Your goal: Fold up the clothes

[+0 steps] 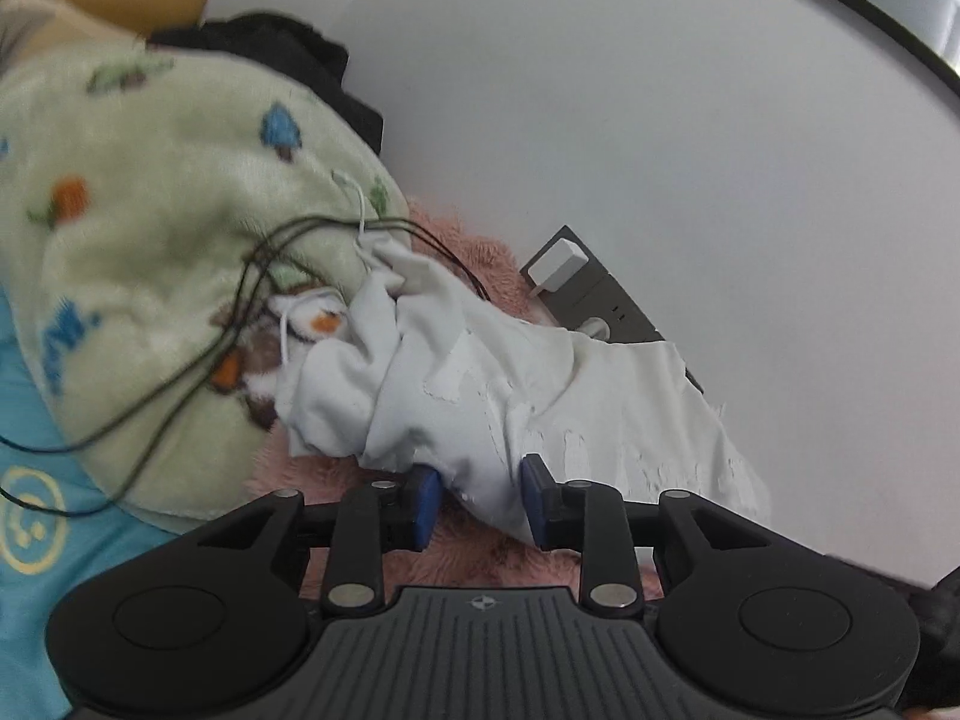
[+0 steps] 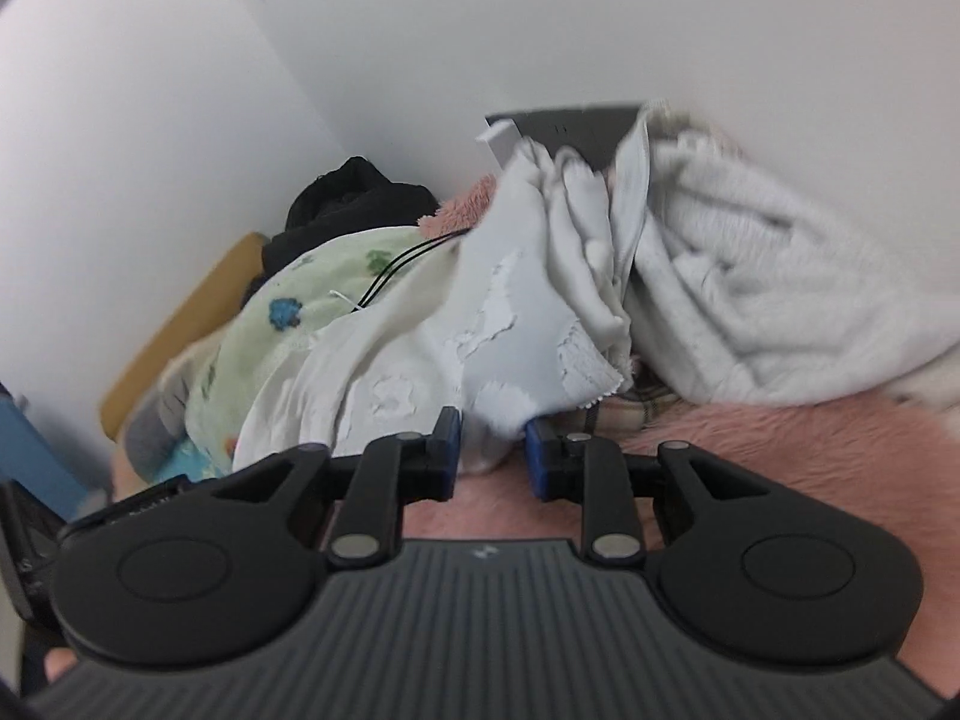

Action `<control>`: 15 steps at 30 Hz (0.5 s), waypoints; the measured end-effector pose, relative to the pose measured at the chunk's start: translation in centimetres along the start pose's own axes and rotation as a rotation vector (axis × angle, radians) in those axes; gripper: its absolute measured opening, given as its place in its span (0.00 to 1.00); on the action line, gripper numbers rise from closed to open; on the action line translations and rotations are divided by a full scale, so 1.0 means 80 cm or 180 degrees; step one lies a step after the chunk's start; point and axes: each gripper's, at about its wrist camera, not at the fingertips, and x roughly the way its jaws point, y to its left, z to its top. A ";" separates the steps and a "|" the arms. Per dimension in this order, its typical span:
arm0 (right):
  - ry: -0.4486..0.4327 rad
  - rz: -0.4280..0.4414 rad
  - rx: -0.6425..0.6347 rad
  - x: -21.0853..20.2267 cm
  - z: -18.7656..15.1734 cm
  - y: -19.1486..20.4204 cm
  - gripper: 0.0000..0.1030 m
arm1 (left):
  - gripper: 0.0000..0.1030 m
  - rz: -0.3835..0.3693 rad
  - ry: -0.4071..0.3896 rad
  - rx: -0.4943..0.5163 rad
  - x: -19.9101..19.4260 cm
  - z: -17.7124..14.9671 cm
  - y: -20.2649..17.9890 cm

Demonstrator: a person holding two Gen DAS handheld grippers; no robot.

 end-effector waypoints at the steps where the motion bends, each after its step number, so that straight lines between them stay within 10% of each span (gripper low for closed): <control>1: -0.0020 -0.0035 -0.0062 -0.011 0.002 0.005 0.26 | 0.49 0.0050 -0.0016 0.0072 -0.009 0.002 -0.007; 4: -0.0170 -0.0053 -0.0325 -0.056 0.005 0.026 0.50 | 0.64 0.0148 -0.0132 0.0325 -0.055 0.013 -0.044; 6: -0.0345 -0.0044 -0.0511 -0.086 0.011 0.041 0.87 | 0.83 0.0247 -0.0246 0.0502 -0.090 0.013 -0.069; 15: -0.0660 0.0298 -0.0942 -0.201 -0.020 0.083 0.87 | 0.98 0.0435 -0.0882 0.1067 -0.260 -0.037 -0.157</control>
